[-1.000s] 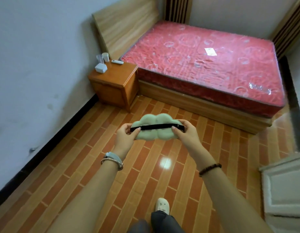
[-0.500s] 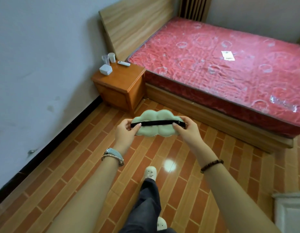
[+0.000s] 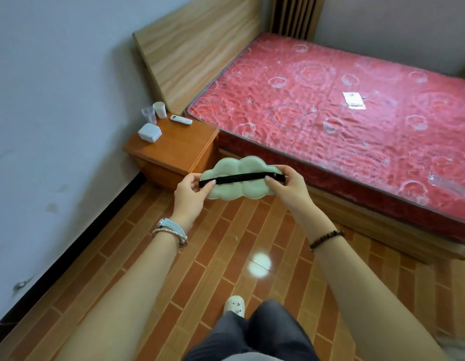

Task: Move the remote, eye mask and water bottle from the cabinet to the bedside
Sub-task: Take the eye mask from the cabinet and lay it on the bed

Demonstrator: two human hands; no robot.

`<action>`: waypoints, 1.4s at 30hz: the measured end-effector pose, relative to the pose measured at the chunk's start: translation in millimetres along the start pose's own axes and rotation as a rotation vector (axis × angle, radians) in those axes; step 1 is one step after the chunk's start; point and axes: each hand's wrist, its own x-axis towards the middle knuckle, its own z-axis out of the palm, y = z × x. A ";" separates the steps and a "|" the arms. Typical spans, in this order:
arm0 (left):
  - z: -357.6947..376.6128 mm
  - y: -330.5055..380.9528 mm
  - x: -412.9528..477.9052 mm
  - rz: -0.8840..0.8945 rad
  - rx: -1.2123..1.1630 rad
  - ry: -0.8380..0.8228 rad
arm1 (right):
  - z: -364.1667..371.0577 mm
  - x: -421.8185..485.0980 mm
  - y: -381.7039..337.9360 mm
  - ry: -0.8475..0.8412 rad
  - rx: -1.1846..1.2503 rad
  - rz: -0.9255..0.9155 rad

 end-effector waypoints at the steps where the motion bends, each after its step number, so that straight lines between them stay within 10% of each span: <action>1: 0.4 2.7 11.4 -0.002 0.000 0.003 | 2.4 10.6 -2.2 0.001 0.008 0.002; 42: 89.2 34.6 485.7 -0.170 -0.042 0.237 | 67.1 540.5 -50.2 -0.192 -0.092 0.030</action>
